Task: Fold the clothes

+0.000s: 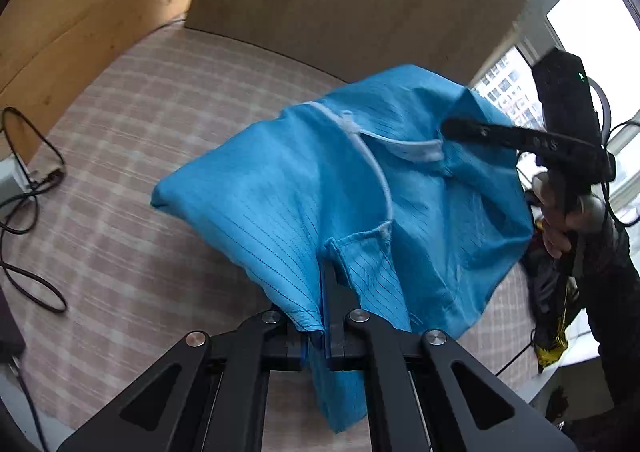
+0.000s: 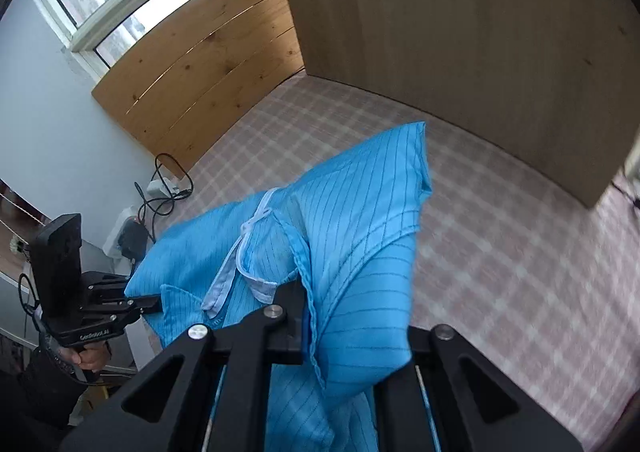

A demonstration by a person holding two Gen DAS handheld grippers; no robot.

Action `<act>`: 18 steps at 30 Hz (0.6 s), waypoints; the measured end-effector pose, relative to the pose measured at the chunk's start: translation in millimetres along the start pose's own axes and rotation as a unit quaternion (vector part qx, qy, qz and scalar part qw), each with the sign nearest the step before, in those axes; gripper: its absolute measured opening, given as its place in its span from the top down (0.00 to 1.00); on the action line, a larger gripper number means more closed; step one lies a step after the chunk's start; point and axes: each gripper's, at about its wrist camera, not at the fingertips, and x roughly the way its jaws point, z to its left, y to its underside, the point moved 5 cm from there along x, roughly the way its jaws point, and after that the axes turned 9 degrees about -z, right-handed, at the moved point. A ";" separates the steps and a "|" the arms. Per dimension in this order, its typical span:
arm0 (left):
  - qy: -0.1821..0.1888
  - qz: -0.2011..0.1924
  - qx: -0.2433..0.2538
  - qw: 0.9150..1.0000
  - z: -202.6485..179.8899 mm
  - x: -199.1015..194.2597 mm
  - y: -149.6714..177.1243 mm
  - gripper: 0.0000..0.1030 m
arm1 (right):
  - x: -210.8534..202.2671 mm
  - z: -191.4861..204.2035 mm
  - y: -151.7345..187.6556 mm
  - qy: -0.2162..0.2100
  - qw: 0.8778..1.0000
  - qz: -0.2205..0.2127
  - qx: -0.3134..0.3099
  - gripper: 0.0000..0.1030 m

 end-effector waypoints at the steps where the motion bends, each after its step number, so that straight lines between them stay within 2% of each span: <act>1: -0.004 -0.006 -0.004 1.000 11.0 -2.0 -4.7 0.96 | 14.4 8.6 -13.9 -0.002 1.000 0.006 -0.014 0.93; 8: -0.022 -0.048 -0.048 0.997 60.9 1.1 -30.3 0.96 | 112.1 61.9 -90.9 -0.034 0.990 0.069 -0.121 0.93; 15: -0.040 -0.086 -0.081 0.992 91.6 6.0 -53.7 0.96 | 177.1 80.9 -140.1 -0.064 0.977 0.112 -0.172 0.93; 18: -0.046 -0.089 -0.075 0.992 95.7 19.1 -63.7 0.95 | 199.9 75.0 -151.2 -0.070 0.971 0.125 -0.190 0.93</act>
